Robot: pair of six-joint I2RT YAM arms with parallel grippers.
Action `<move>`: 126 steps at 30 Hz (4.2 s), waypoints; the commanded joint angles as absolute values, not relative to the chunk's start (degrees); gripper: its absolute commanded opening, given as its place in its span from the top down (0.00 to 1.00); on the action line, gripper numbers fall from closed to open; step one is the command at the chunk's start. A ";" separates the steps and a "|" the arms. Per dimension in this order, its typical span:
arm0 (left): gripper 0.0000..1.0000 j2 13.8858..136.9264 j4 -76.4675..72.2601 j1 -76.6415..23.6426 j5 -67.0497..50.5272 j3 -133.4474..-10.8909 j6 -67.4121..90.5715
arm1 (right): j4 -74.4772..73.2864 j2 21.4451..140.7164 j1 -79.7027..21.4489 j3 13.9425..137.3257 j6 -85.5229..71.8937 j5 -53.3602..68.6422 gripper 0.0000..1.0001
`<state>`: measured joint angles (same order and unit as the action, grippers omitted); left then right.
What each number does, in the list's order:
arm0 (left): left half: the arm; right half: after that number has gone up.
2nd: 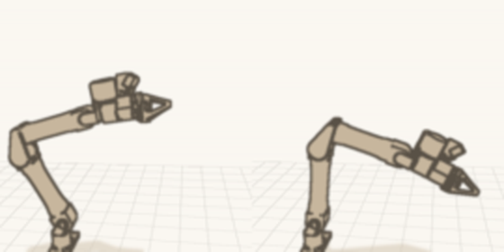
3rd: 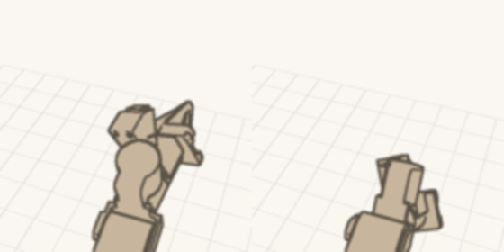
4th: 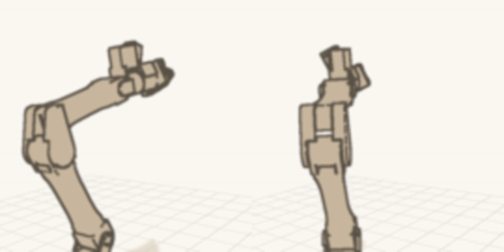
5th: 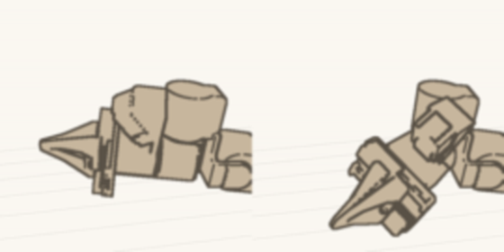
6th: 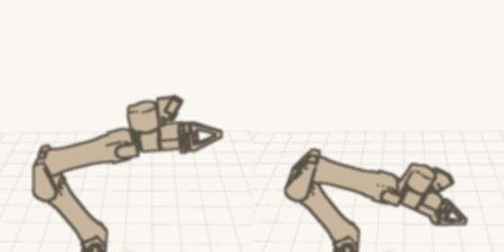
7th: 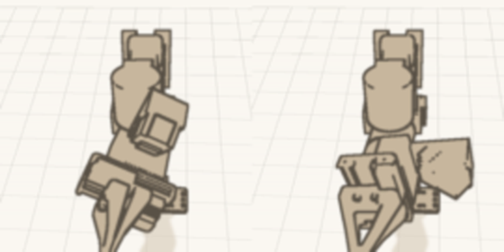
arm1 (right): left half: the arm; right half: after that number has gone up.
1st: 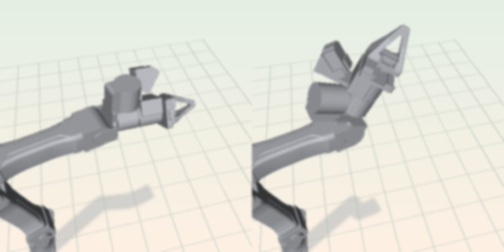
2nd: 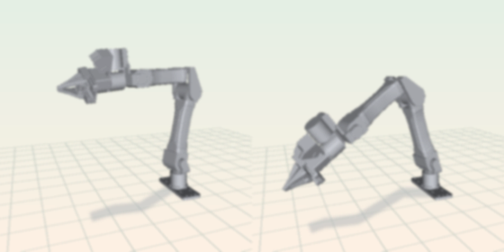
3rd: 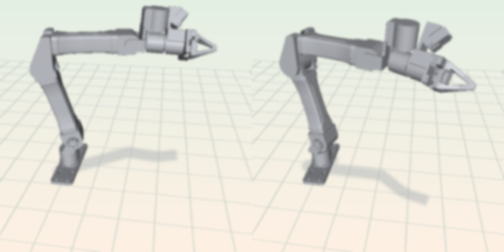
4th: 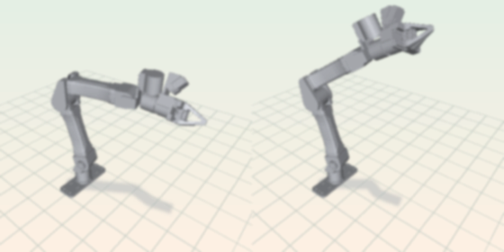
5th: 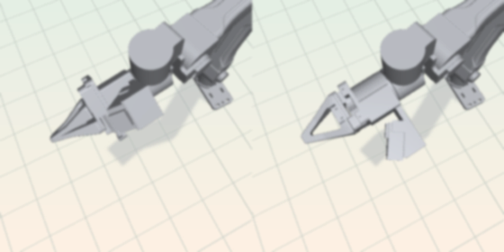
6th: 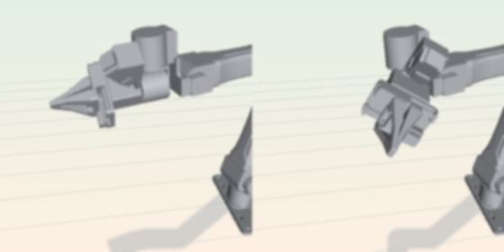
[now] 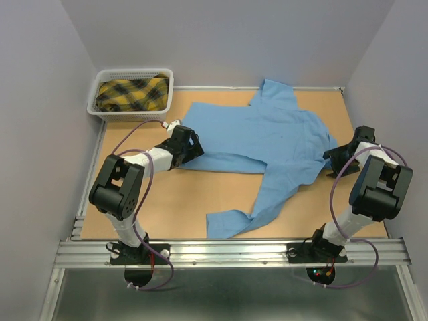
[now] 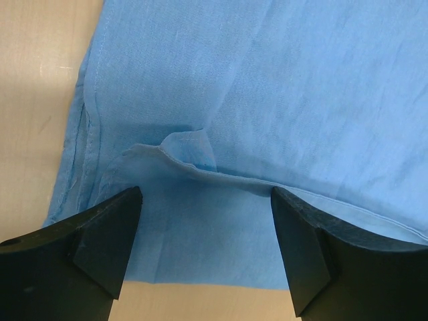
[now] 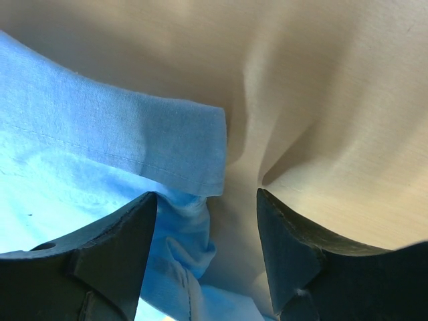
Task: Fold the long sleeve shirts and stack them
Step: Fold the shirt
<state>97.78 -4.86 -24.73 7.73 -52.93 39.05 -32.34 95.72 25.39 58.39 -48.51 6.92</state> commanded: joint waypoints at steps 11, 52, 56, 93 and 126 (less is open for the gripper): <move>0.11 97.73 -6.59 -23.64 7.56 -50.10 39.90 | -29.36 95.01 27.07 61.43 -51.76 6.24 0.32; 0.12 99.32 -5.27 -20.83 4.48 -47.29 43.77 | -31.11 97.21 33.40 60.73 -43.33 -3.87 0.89; 0.10 97.56 -5.19 -20.83 3.08 -47.72 43.68 | -30.94 93.88 33.31 59.50 -42.19 -2.73 0.70; 0.05 100.81 -3.61 -23.91 2.46 -63.28 39.38 | -24.61 81.72 13.97 49.83 -40.34 6.50 0.33; 0.05 86.39 6.68 -81.91 16.78 -51.76 10.64 | -31.99 67.77 10.46 50.28 -32.78 8.44 0.18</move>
